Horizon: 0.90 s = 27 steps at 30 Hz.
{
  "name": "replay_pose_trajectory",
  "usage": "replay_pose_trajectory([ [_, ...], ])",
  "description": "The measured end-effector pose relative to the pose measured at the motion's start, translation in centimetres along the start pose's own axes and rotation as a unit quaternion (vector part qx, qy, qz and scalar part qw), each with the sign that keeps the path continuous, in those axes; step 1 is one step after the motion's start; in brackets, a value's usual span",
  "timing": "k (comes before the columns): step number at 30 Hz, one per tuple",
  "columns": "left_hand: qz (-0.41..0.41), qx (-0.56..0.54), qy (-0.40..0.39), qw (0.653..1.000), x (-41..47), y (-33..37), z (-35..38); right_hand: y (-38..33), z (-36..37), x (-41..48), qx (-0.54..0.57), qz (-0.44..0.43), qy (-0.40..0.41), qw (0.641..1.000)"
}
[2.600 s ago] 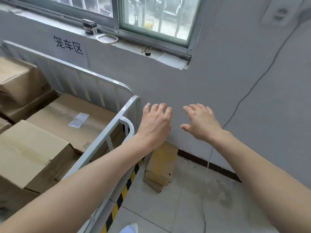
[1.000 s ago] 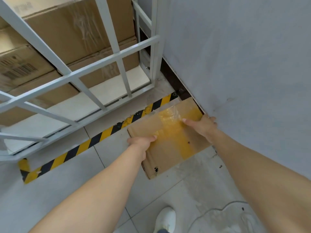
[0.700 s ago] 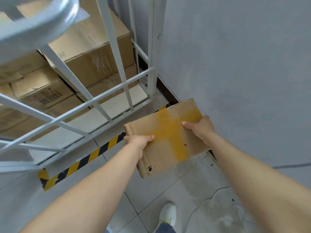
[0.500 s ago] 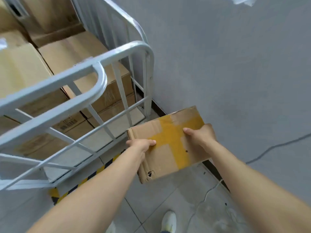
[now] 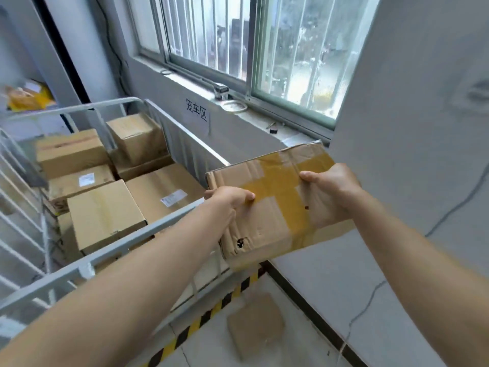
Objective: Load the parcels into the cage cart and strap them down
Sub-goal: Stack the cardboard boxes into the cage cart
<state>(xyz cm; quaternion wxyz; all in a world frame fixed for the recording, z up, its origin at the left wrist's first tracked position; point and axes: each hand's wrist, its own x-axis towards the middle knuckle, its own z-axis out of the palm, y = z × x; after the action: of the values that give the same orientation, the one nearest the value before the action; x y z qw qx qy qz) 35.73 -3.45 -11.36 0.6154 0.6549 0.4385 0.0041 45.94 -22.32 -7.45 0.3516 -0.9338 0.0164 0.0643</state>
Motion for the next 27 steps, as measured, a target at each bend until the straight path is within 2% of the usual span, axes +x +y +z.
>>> replay_pose_trajectory([
  [5, 0.077, -0.046, 0.066, 0.994, -2.0, 4.5, -8.3, -8.6, 0.6, -1.5, 0.039, -0.083, 0.006, 0.996],
  [14, 0.116, -0.097, 0.19, 0.97, -1.8, 4.6, -25.9, -22.7, 10.5, -7.1, 0.075, -0.206, -0.055, 0.974],
  [21, 0.115, -0.125, 0.27, 0.948, 1.7, 2.2, -36.9, -29.7, 19.9, -10.5, 0.093, -0.235, -0.112, 0.961],
  [27, 0.11, -0.14, 0.307, 0.935, 5.7, 1.6, -42.3, -34.3, 25.2, -10.9, 0.077, -0.249, -0.12, 0.958],
])
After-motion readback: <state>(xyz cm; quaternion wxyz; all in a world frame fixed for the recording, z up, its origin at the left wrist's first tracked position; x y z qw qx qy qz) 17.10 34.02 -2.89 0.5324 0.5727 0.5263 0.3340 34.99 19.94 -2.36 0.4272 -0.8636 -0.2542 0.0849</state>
